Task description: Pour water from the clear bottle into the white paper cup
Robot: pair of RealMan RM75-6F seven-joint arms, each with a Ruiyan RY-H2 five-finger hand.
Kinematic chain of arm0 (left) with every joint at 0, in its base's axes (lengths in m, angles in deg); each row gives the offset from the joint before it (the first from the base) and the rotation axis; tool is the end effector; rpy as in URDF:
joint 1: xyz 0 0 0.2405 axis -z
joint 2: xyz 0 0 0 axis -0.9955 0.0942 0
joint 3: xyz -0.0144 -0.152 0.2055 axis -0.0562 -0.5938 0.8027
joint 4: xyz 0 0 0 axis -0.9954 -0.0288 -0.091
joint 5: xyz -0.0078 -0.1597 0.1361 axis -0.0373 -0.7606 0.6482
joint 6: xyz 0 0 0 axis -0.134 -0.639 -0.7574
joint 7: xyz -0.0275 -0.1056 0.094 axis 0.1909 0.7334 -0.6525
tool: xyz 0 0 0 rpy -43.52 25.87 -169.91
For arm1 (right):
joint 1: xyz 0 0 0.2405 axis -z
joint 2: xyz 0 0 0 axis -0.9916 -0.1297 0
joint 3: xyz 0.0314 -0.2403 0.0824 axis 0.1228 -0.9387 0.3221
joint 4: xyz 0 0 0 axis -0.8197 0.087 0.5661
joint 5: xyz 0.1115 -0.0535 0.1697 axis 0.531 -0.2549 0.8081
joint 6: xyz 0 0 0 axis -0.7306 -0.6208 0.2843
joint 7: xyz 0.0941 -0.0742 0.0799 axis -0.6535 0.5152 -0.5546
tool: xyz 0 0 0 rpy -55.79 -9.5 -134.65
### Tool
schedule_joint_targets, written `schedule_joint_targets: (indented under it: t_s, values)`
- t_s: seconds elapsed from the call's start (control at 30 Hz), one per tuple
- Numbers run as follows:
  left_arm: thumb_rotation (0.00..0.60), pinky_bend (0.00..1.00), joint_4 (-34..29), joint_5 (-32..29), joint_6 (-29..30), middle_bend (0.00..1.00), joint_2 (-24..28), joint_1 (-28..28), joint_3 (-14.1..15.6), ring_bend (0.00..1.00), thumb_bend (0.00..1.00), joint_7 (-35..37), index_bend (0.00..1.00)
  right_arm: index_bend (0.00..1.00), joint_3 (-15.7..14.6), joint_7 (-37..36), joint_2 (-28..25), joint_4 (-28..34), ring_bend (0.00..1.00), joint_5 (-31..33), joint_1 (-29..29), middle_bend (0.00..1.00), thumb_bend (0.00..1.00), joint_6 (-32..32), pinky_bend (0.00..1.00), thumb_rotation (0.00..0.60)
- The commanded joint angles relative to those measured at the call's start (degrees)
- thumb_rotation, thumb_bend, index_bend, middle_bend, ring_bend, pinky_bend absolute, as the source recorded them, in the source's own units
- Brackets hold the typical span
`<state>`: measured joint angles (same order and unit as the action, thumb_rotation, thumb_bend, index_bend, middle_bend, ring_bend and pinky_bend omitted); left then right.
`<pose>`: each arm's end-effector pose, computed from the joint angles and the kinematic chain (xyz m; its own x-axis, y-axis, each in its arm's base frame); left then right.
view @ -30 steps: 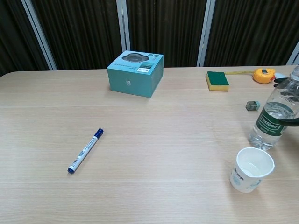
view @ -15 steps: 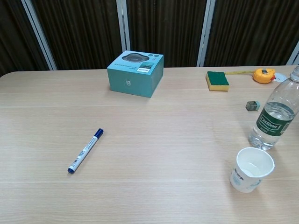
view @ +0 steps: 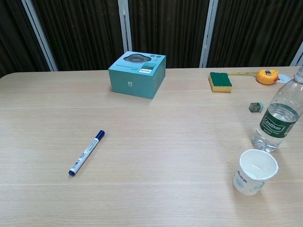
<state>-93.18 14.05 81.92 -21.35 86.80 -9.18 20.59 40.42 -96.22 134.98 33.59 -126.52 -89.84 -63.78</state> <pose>-0.2640 0.1556 0.1763 0.4758 -0.0452 0.8784 0.8769 -0.0530 -0.4777 -0.3219 -0.1984 0.1757 0.1990 0.0576 0.9783 -0.9799 0.0224 0.1980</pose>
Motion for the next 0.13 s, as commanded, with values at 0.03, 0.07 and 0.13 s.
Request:
schedule_joint_targets:
  t_s: [0.03,0.07,0.13]
  values:
    - [0.600,0.00,0.1,0.2,0.0,0.00,0.2,0.0,-0.1,0.00,0.00,0.5,0.00,0.00,1.6,6.4,-4.1,8.5,0.00,0.2,0.6,0.00,0.00,-1.8,0.00,0.600]
    - [0.600,0.00,0.1,0.3,-0.1,0.00,0.2,0.1,-0.1,0.00,0.00,0.6,0.00,0.00,1.8,7.4,-4.4,9.8,0.00,0.5,0.6,0.00,0.00,-1.8,0.00,0.600]
    - [0.600,0.00,0.2,0.3,-0.4,0.00,0.4,0.2,0.0,0.00,0.00,1.0,0.00,0.00,2.2,10.1,-4.8,11.8,0.00,0.9,0.7,0.00,0.00,-2.0,0.00,0.600]
